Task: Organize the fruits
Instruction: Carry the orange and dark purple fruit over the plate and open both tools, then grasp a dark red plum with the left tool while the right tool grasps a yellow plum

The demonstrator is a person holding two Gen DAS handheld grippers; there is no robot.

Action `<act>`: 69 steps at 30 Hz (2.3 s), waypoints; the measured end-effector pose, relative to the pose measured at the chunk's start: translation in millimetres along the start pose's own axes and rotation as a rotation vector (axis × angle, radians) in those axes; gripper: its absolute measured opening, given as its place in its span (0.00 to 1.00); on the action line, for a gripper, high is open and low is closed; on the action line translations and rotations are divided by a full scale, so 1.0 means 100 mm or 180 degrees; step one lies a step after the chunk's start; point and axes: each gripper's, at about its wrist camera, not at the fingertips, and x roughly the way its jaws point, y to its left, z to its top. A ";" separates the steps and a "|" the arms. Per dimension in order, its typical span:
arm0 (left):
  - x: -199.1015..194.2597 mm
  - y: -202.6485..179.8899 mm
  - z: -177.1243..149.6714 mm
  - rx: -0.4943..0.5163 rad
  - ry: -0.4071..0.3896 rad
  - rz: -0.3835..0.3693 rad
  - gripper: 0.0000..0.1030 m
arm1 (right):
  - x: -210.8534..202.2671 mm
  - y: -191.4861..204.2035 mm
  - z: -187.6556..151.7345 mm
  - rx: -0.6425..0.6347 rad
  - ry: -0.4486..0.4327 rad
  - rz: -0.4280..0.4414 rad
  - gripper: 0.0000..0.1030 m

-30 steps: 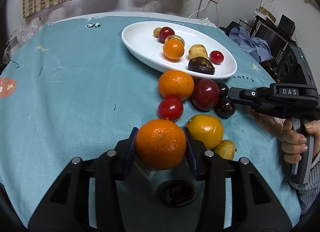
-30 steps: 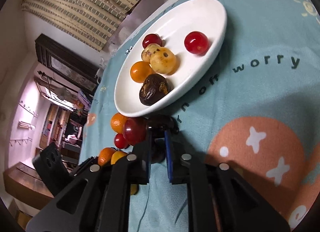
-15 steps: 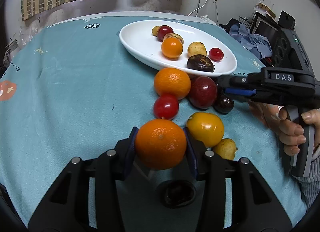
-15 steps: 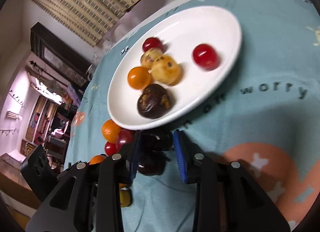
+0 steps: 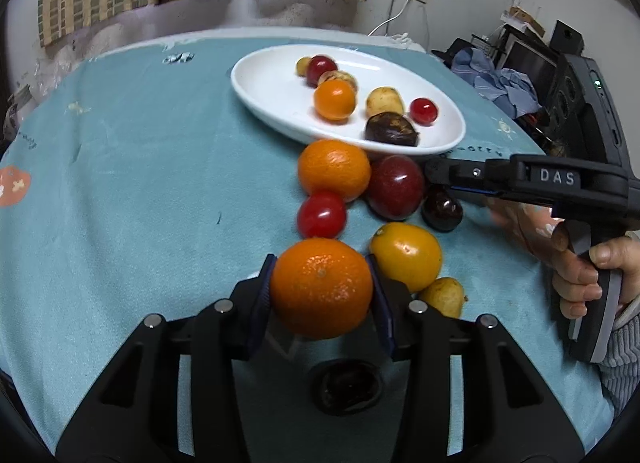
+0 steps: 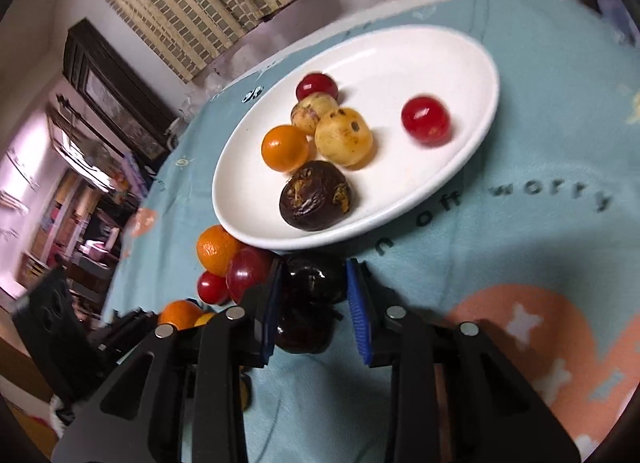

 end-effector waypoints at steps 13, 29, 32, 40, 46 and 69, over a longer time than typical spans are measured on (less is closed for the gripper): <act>-0.22 -0.08 0.69 0.0041 -0.0566 0.0257 0.43 | -0.60 0.28 0.21 -0.0634 -0.0846 -0.0673 0.30; 0.45 0.17 1.23 -0.0263 -0.0481 0.0402 0.63 | -0.03 -0.28 0.90 0.0007 -0.0828 -0.0781 0.68; 0.33 0.14 1.22 -0.0235 -0.0513 0.0374 0.63 | -0.20 -0.23 0.88 0.0065 -0.0865 -0.0622 0.68; -0.24 0.13 0.68 -0.0198 -0.0576 0.0530 0.72 | -0.59 0.11 0.45 -0.0133 -0.0792 -0.0456 0.69; -0.59 -0.06 -0.09 0.0060 -0.0444 0.0583 0.75 | -0.70 0.35 -0.23 -0.0413 -0.0765 -0.0541 0.69; -0.27 -0.25 -0.36 0.0334 0.0112 0.0204 0.31 | -0.31 0.72 -0.69 -0.1018 -0.0274 -0.0314 0.64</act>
